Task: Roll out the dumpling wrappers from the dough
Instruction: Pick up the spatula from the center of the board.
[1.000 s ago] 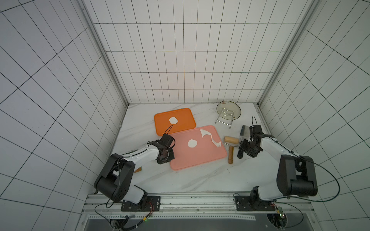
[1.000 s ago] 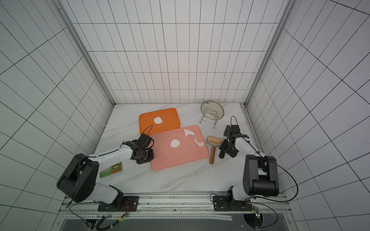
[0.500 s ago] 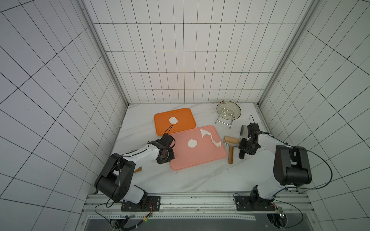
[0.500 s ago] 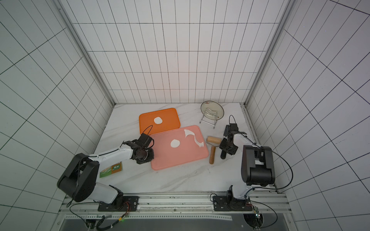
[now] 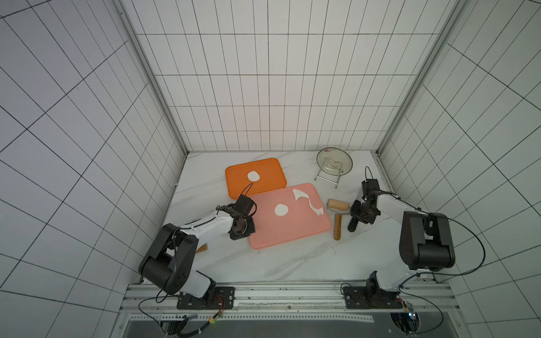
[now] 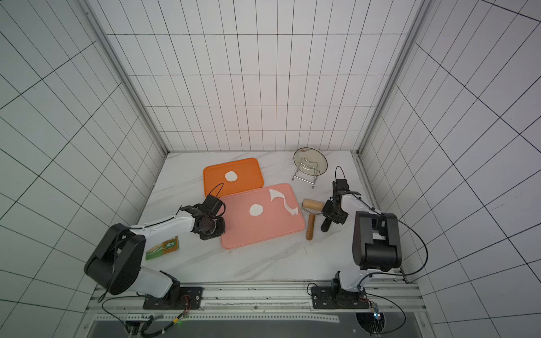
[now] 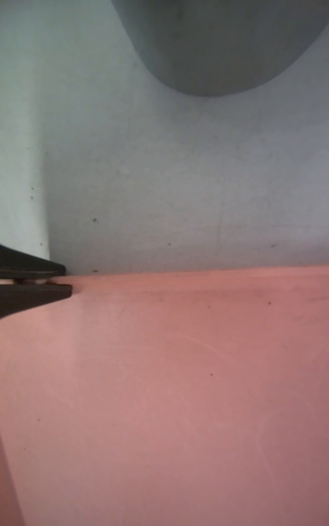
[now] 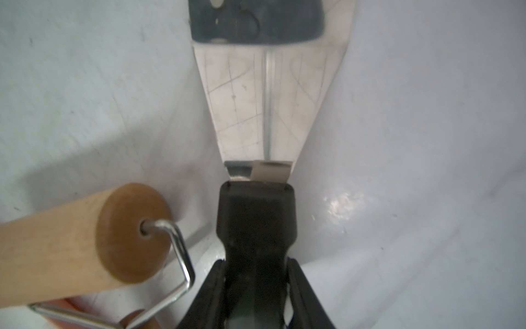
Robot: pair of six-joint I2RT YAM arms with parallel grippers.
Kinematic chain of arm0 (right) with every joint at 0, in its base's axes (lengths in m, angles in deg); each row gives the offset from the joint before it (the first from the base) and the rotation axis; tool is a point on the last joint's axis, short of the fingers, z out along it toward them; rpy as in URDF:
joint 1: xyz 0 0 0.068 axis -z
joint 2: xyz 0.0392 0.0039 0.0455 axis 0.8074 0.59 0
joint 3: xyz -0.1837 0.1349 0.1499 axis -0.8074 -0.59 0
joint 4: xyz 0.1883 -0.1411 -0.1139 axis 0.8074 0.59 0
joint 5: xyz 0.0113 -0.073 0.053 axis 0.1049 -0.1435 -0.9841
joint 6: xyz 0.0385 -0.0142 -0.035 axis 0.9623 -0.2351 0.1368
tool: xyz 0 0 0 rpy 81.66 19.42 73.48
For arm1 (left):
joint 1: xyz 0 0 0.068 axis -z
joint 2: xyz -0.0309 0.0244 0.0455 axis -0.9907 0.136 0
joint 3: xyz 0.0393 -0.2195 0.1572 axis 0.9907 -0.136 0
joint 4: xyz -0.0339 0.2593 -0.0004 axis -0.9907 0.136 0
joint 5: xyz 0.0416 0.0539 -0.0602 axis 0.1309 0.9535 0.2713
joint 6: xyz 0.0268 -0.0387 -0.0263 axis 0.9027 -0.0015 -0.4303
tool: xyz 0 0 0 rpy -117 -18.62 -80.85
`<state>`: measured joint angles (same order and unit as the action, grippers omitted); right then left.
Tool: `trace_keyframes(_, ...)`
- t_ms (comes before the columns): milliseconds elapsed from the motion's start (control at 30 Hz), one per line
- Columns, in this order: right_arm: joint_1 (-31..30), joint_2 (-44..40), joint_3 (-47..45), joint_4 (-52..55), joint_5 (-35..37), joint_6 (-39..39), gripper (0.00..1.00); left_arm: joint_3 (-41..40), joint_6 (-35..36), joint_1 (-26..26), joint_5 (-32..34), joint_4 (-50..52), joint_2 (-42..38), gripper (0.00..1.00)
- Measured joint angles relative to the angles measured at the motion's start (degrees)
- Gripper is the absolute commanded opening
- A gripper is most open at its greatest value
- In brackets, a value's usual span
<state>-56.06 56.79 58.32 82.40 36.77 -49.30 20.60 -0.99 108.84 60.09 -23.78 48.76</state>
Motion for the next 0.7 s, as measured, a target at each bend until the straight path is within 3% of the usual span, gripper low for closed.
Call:
trace_keyframes(67, 0.0, -3.41, -0.28, 1.75, -0.04, -0.04, 0.11, 0.37, 0.28, 0.09, 0.11, 0.61, 0.15, 0.14)
trace_keyframes(200, -0.04, -10.71, -0.28, 3.74, -0.59, -0.5, 0.1, 0.94, 1.07, 0.26, 0.7, 2.64, 0.17, 0.23)
trace_keyframes(700, -4.17, -23.23, -1.33, 9.18, -2.97, -1.75, 0.02, 8.04, 2.69, 0.31, 1.31, 8.31, -2.51, 0.32)
